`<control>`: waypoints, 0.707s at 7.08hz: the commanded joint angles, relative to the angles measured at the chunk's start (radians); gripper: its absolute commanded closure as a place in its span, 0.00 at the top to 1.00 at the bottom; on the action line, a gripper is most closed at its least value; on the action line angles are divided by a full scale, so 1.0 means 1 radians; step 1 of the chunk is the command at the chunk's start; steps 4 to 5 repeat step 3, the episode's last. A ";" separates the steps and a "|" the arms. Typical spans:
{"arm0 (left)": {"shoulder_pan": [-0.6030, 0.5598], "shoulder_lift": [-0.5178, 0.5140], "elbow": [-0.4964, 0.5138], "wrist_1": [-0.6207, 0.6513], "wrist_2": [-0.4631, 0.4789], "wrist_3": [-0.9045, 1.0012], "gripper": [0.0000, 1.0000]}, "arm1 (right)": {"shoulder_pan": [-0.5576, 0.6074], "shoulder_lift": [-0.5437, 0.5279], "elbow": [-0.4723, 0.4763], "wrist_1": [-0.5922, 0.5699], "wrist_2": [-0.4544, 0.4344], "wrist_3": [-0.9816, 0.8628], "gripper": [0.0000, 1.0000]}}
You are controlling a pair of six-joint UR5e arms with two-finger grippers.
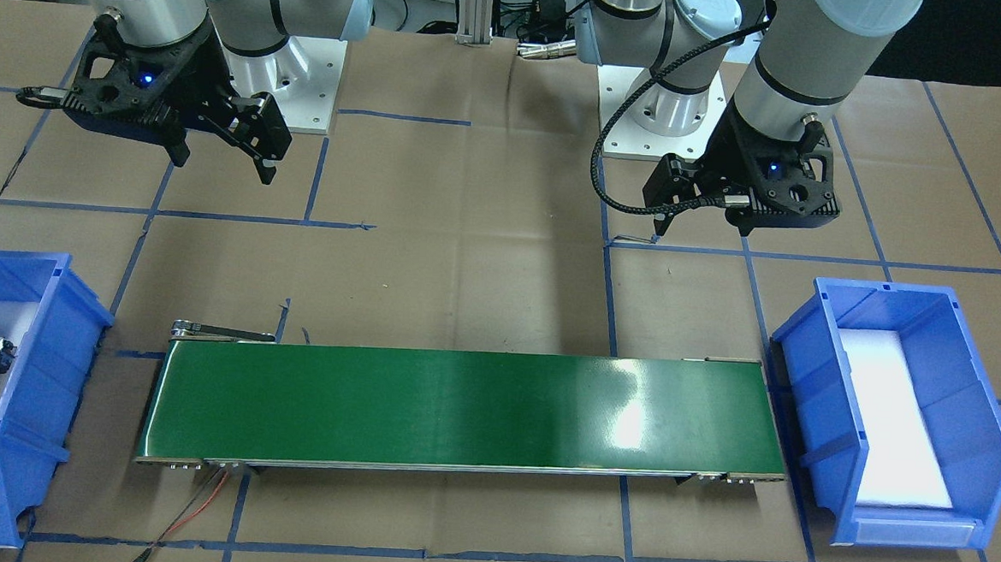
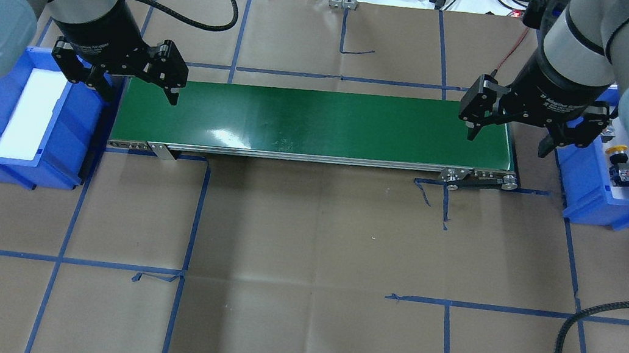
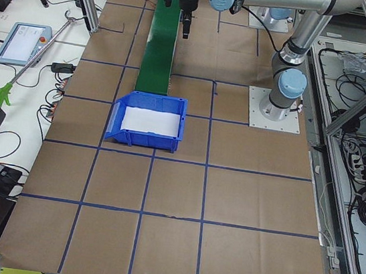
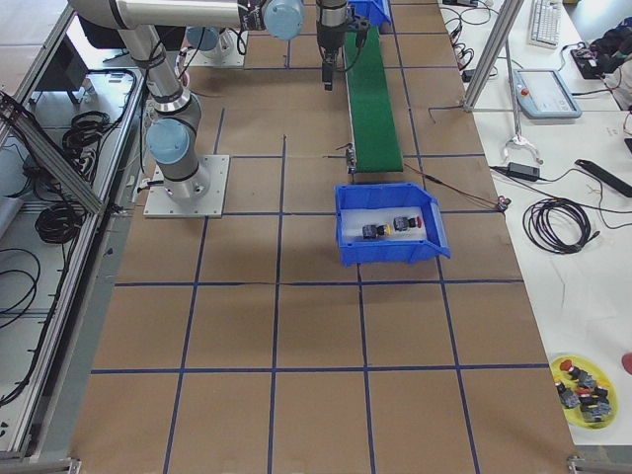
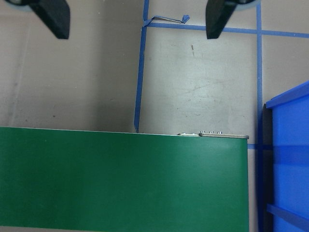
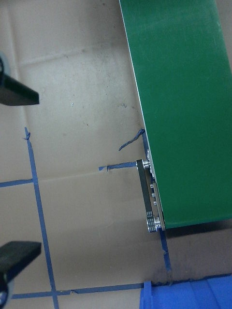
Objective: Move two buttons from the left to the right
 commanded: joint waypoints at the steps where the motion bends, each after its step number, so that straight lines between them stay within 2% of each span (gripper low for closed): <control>1: 0.000 0.000 -0.001 0.000 0.000 0.001 1.00 | 0.000 0.003 0.001 -0.001 -0.002 0.000 1.00; 5: 0.000 0.000 -0.001 0.000 0.000 0.001 1.00 | 0.000 0.005 0.001 -0.001 0.004 0.000 1.00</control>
